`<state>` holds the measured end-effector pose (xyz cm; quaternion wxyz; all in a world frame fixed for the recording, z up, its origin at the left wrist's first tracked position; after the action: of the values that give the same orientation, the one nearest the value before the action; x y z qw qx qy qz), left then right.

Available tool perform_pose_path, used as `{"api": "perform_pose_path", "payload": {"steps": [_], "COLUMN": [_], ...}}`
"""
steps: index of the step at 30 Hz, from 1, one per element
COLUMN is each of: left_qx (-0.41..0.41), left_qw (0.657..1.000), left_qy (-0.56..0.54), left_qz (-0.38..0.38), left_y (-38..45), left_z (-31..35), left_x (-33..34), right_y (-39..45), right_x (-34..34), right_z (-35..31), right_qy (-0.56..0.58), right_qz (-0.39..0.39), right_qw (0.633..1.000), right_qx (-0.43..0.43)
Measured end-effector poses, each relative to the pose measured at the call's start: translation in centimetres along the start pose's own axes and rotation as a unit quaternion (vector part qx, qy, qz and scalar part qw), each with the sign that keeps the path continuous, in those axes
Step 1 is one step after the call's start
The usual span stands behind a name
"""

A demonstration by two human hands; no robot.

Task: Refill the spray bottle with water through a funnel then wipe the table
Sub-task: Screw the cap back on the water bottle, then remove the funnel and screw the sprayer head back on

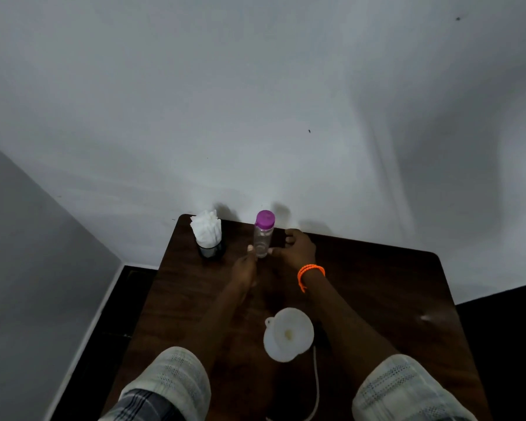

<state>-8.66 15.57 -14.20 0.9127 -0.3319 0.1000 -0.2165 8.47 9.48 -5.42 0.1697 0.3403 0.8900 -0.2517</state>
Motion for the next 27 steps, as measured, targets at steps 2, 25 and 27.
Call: {"api": "perform_pose_path", "payload": {"steps": [2, 25, 27], "left_qx": [-0.029, 0.058, 0.078], "left_qw": [0.999, 0.997, 0.994], "left_qy": [0.005, 0.05, 0.068], "left_qz": [-0.014, 0.019, 0.017], "left_y": [-1.6, -15.3, -16.0], "left_z": [-1.2, -2.9, -2.2], "left_x": [0.2, -1.1, -1.3], "right_y": [-1.3, -17.1, -17.3], "right_x": [-1.2, -7.5, -8.0], "right_z": [0.7, 6.6, 6.0], "right_qy": [-0.009, 0.025, 0.045], "right_qz": [0.003, -0.059, -0.039], "right_qw": [1.0, 0.998, 0.998], "right_qx": [0.0, 0.011, -0.002]}}
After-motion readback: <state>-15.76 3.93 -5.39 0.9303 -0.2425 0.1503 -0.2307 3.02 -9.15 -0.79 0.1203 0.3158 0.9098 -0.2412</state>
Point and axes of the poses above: each hand's wrist, its own y-axis towards the middle knuckle, its own x-axis out of the palm, z = x × y, the point moved 10 cm from there along y, towards the middle knuckle, and after that the axes turned 4 degrees about y, right-handed, at the moved point
